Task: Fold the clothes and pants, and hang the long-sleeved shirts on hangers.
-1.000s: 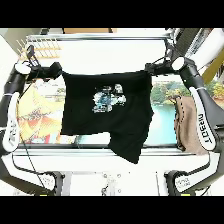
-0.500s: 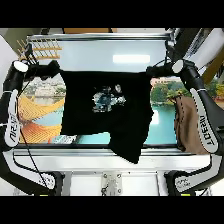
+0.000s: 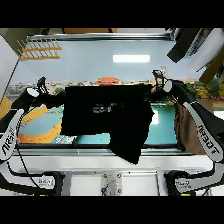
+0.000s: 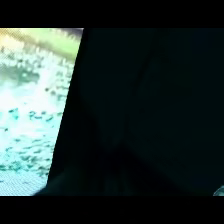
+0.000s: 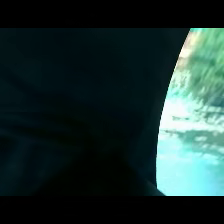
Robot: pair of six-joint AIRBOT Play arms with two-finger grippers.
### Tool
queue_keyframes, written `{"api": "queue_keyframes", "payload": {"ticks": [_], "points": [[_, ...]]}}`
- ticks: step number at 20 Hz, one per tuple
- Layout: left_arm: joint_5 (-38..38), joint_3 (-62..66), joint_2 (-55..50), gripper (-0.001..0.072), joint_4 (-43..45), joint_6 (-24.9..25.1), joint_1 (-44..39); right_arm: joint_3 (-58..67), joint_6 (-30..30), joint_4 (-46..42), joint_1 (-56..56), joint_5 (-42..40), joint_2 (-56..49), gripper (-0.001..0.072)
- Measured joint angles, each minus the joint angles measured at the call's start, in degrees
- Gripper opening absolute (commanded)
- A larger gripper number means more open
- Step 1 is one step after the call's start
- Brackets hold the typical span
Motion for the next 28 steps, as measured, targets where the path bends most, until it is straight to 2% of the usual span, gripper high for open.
{"api": "queue_keyframes", "payload": {"ticks": [1, 2, 3, 6, 9, 12, 13, 16, 19, 23, 25, 26, 27, 28], "points": [[0.2, -0.7, 0.6, 0.0450, 0.0, -0.4, 0.0, -0.5, 0.7, 0.0, 0.0, 0.0, 0.4, 0.0557], [0.2, -1.3, 1.7, 0.0450, -0.1, -0.5, 0.2, -0.7, 1.5, 0.2, 0.0, 0.2, 1.0, 0.0461], [0.3, -1.7, 3.3, 0.0450, -0.3, -0.7, 0.5, -0.8, 2.2, 0.3, -0.2, 0.7, 2.4, 0.0421], [-2.5, -2.3, 10.0, 0.0453, 0.9, -1.3, 2.9, -1.2, 3.4, -0.6, -1.0, 2.2, 9.5, 0.0421], [-10.1, -3.8, 16.9, 0.0454, 7.5, -3.2, 5.7, -2.2, 3.9, -1.5, -1.6, 4.5, 18.8, 0.0421], [-14.6, -10.6, 24.0, 0.0466, 11.3, -4.5, 8.7, -3.9, 4.1, -1.5, -1.8, 5.8, 26.4, 0.0421], [-15.4, -14.1, 26.3, 0.0720, 11.2, -4.6, 9.7, -4.5, 4.1, -1.5, -1.8, 6.0, 28.5, 0.0421], [-15.3, -24.4, 31.9, 0.0720, 9.1, -5.2, 11.5, -6.4, 4.3, -1.5, -1.8, 6.5, 32.5, 0.0420], [-12.1, -33.0, 35.6, 0.0720, 5.6, -6.2, 12.2, -7.7, 4.3, -0.7, -1.8, 6.7, 33.9, 0.0419], [-6.9, -39.0, 34.5, 0.0720, -0.4, -7.1, 11.8, -8.4, 4.3, 0.5, -1.8, 6.7, 34.5, 0.0420], [-4.4, -39.2, 31.8, 0.0607, -2.8, -7.2, 9.8, -8.6, 4.3, 0.7, -1.8, 6.6, 34.6, 0.0420], [-3.3, -38.7, 30.3, 0.0579, -3.4, -7.2, 8.2, -8.7, 4.3, 0.9, -1.8, 6.6, 34.6, 0.0420], [-2.3, -37.8, 29.0, 0.0276, -4.1, -7.5, 6.8, -9.1, 4.3, 0.9, -1.9, 6.6, 34.7, 0.0420], [-1.4, -36.8, 27.7, 0.0073, -4.5, -7.6, 5.4, -9.6, 4.3, 0.9, -1.9, 6.7, 34.7, 0.0420]]}}
